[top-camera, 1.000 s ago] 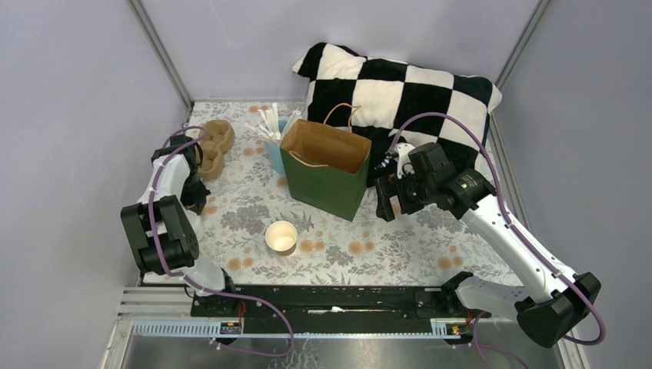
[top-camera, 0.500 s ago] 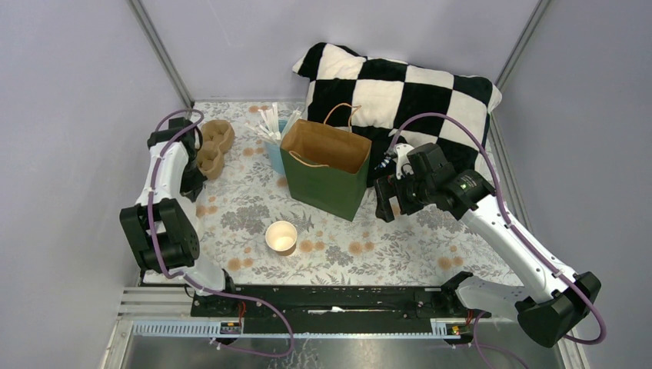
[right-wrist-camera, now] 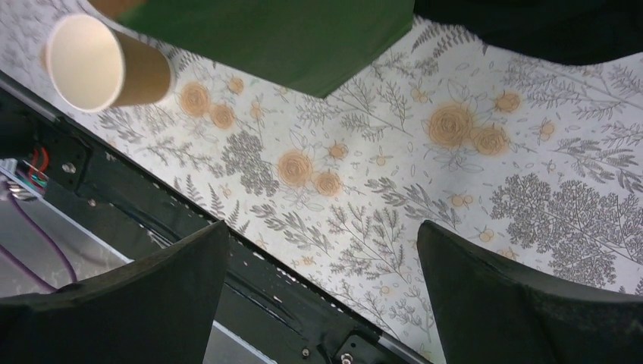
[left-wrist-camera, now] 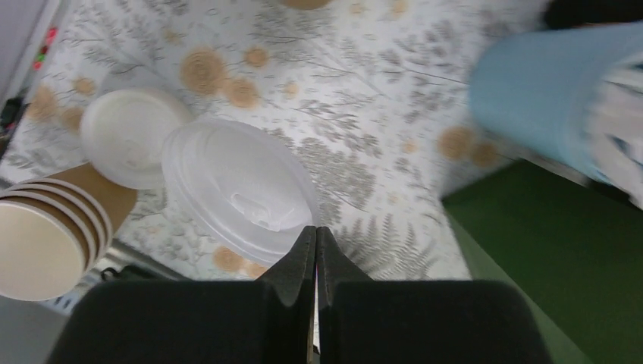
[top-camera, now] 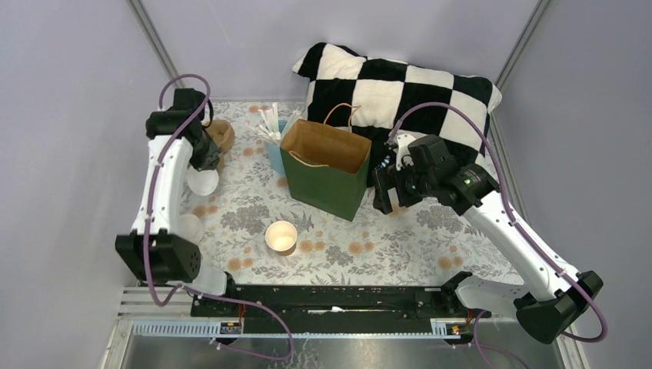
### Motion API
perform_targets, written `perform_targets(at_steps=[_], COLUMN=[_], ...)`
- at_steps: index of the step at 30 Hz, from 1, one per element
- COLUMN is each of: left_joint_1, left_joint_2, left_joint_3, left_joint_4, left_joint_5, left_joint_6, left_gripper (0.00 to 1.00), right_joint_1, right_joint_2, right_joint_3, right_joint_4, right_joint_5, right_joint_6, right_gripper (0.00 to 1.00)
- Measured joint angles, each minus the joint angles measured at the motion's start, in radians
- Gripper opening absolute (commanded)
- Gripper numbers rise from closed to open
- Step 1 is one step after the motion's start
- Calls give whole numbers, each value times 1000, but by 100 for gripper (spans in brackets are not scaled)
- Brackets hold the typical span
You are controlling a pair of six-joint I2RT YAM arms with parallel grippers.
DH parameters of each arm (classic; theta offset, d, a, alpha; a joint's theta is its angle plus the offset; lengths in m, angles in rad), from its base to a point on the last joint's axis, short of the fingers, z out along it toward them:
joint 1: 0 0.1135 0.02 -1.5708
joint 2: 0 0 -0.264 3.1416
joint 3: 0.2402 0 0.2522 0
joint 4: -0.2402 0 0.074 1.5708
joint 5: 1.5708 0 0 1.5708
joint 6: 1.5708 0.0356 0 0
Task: Pack the takeout coffee
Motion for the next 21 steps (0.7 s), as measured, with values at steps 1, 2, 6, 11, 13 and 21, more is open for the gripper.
perform_targets(at_steps=[1,2,6,11,13,21], left_joint_1=[-7,-11,-14,-14,-14,-15], left_joint_2=[-26,-61,-217,-378,-421,-499], left_joint_3=[12,16,16,11,-7,-93], left_joint_4=[2,7,37,114,165,372], left_joint_5=[27,58,209,444,547,930], left_joint_6=[-2,-3,-1,1,-1,-36], left_gripper=[0,0,0,0,0,0], right_joint_1=[0,1,1,1,2,2], right_joint_2=[2,6,8,13,22,89], right_joint_3=[11,29,93,172,200,258], right_joint_4=[-1,-2,-2,23,50,248], right_joint_5=[1,2,1,-46,-80,-241], right_joint_6=[2,9,48,130,170,342], right_gripper=[100,100,100,100,100,100])
